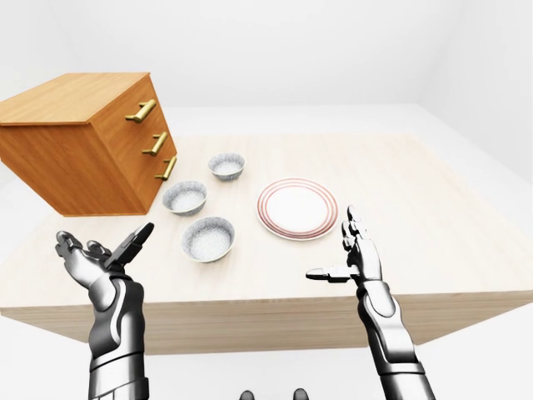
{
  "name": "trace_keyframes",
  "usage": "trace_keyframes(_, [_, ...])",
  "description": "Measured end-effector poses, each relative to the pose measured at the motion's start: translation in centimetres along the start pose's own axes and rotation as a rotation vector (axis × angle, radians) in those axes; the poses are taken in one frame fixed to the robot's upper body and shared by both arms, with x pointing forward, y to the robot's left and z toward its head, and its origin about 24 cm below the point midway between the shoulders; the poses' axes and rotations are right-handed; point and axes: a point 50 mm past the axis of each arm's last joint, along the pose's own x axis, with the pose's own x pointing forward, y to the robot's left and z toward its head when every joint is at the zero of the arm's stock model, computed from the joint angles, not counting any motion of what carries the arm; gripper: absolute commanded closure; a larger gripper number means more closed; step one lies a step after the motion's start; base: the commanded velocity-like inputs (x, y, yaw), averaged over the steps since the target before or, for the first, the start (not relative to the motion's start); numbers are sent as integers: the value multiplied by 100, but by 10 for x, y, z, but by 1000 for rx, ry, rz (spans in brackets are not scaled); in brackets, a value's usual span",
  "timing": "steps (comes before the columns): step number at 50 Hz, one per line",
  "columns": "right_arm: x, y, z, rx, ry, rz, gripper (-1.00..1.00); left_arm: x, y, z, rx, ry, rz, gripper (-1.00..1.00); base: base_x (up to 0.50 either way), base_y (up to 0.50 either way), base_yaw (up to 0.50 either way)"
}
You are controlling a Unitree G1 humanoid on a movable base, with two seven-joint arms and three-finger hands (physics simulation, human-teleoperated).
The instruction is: Put the bowl at the front on the plate.
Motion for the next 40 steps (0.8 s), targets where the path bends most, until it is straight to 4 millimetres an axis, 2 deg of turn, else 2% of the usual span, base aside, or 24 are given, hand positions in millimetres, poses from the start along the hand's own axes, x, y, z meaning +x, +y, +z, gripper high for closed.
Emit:
trace_keyframes(10, [0,0,0,-2,-1,2,-100,-1,0,1,-2,-1,-2,-100,17,0,0])
trace_keyframes(40, [0,0,1,-4,-11,2,-100,0,-1,2,-11,7,-4,-100,28,0,0])
